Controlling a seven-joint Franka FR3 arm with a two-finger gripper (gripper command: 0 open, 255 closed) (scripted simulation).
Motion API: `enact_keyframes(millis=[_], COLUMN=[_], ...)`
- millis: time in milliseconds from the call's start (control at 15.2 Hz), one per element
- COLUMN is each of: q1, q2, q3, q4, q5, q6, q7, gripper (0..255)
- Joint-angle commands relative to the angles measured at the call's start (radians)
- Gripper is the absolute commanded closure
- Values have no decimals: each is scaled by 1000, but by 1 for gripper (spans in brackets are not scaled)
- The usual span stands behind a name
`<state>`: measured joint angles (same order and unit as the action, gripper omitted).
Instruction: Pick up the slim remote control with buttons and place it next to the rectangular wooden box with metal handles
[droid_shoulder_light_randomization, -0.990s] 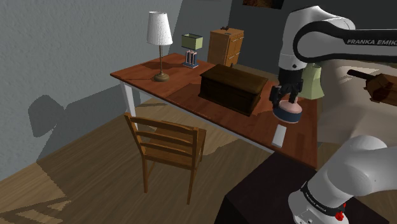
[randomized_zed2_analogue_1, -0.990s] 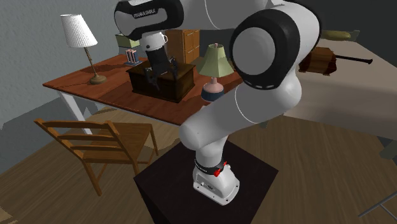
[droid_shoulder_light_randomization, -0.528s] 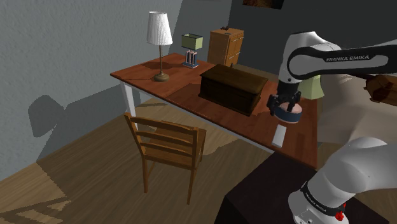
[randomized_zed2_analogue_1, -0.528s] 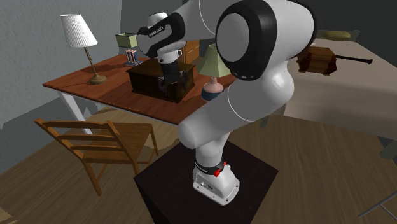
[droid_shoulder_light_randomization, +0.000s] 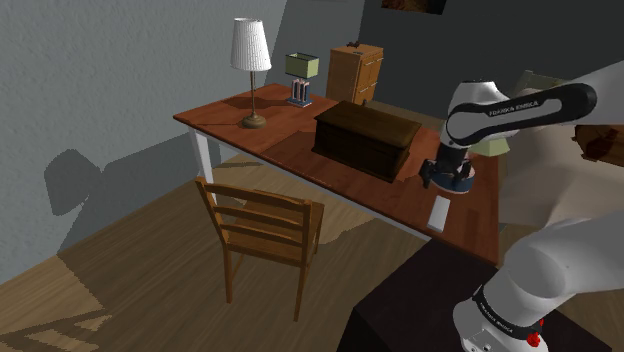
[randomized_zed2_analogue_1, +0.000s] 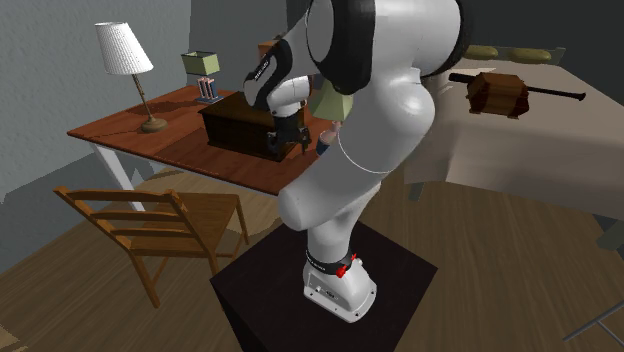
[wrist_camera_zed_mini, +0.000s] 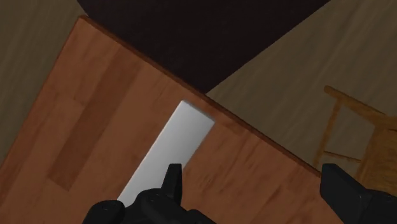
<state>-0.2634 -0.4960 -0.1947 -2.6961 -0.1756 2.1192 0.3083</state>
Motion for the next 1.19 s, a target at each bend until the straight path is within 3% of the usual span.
enact_keyframes(millis=[0,462,660,792,1122], q1=[-26,-88,-97,-101,-99], q2=[55,288,404,486,564], q3=[-31,-146,-195,-220,-207], q4=[-14,-19,-5,11,14], q5=[-4,43,120,209,294], q6=[85,366,481,552,619], q7=[12,14,-23,-74,-134], gripper=[0,0,0,0,0])
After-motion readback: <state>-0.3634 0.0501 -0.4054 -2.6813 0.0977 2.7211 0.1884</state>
